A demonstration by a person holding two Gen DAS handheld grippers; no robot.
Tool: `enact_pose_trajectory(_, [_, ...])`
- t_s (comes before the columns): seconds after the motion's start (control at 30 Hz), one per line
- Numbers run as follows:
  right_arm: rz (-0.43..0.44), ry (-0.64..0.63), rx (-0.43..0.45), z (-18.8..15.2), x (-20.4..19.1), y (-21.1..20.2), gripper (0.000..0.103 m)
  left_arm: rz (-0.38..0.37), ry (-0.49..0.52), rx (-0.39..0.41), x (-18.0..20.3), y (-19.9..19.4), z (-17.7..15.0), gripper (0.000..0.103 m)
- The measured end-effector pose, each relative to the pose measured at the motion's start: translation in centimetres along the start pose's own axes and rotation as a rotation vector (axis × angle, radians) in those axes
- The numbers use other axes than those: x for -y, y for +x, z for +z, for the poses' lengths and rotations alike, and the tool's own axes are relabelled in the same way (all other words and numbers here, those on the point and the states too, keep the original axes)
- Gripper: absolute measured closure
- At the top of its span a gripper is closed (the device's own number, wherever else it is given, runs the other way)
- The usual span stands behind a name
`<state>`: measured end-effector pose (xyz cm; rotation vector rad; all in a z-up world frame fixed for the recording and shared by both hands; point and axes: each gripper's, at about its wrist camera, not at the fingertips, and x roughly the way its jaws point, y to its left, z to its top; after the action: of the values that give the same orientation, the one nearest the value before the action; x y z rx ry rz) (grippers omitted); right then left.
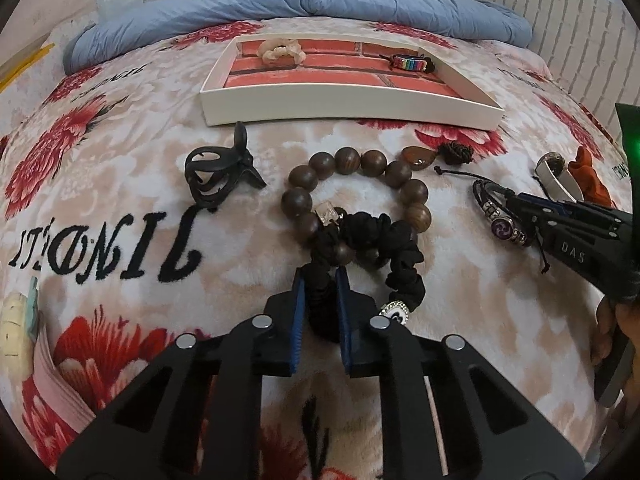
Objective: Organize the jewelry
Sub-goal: 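Grasp the black scrunchie with left tool while right tool grasps black leather bracelet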
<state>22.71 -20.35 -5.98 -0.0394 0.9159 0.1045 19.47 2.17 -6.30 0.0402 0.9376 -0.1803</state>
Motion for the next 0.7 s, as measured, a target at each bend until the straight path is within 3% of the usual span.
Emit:
enact_pose_trajectory(0.3, [0.010,0.028,0.060,0.2,0.7,-1.2,0.092,0.029,0.006,0.041,0.1,-1.1,-0.2,0.094])
enact_pose_trajectory(0.47, [0.027,0.025,0.120,0.8,0.8,-2.5,0.092,0.033,0.005,0.110,0.1,-2.7,0.4,0.094])
enact_pose_trajectory(0.7, [0.042,0.006,0.209,3.4,0.5,-4.5,0.092,0.044,0.026,0.201,0.4,-5.0,4.1,0.094])
